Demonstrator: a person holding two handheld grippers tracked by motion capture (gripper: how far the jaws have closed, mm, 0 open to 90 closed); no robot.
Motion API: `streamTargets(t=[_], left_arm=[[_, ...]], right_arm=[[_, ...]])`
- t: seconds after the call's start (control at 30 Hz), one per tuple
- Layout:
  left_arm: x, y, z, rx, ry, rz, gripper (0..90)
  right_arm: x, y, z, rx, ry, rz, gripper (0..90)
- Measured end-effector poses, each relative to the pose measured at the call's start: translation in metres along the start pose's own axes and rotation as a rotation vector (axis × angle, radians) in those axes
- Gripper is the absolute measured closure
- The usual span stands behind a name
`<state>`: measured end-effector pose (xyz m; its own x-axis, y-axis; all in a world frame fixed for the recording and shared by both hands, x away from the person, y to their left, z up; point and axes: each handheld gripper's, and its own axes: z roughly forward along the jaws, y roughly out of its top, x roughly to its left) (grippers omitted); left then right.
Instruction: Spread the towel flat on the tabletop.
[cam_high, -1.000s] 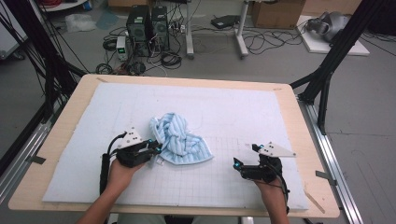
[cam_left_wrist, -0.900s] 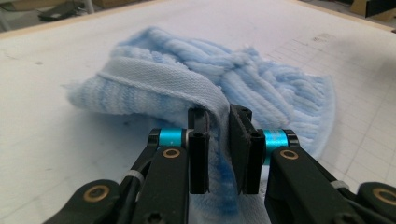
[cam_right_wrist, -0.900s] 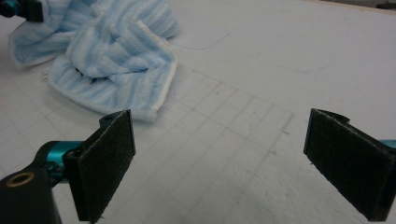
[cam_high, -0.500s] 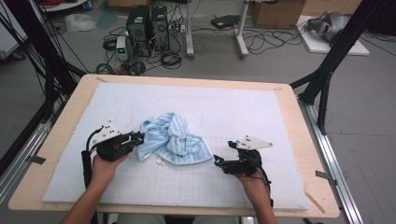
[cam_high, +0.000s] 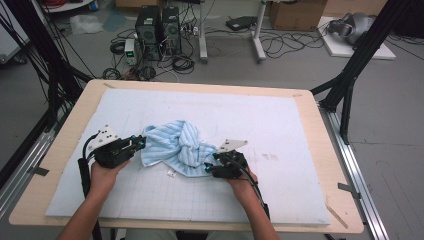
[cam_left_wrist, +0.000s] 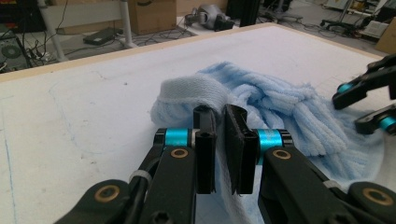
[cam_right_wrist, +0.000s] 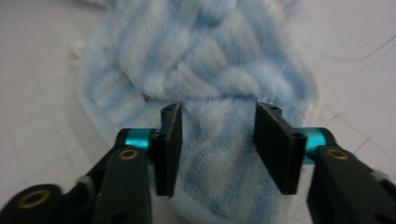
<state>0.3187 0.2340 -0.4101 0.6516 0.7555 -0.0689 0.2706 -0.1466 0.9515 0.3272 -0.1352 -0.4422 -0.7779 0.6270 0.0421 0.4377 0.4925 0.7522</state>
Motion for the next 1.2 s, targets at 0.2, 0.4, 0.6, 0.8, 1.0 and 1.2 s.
streamTargets(t=[0.2, 0.4, 0.6, 0.8, 1.0, 1.2], left_arm=[[0.002, -0.001, -0.002, -0.005, 0.006, -0.003, 82.2], [0.006, -0.002, -0.004, -0.008, 0.014, -0.015, 82.2], [0.01, -0.003, -0.006, -0.013, 0.026, -0.027, 82.2], [0.01, -0.003, -0.006, -0.011, 0.027, -0.024, 82.2], [0.01, -0.004, -0.006, -0.002, 0.031, -0.023, 82.1], [0.011, -0.004, -0.006, -0.003, 0.032, -0.025, 82.0]], right_arm=[[0.004, -0.002, -0.001, 0.054, 0.017, 0.018, 79.9], [0.011, -0.012, -0.015, 0.087, 0.093, -0.016, 83.1], [0.021, -0.032, -0.039, 0.111, 0.185, -0.048, 83.4], [0.029, -0.048, -0.06, 0.134, 0.233, -0.076, 83.2], [0.027, -0.04, -0.067, 0.054, 0.212, -0.056, 61.9], [0.018, 0.008, -0.048, -0.088, 0.117, -0.045, 45.4]])
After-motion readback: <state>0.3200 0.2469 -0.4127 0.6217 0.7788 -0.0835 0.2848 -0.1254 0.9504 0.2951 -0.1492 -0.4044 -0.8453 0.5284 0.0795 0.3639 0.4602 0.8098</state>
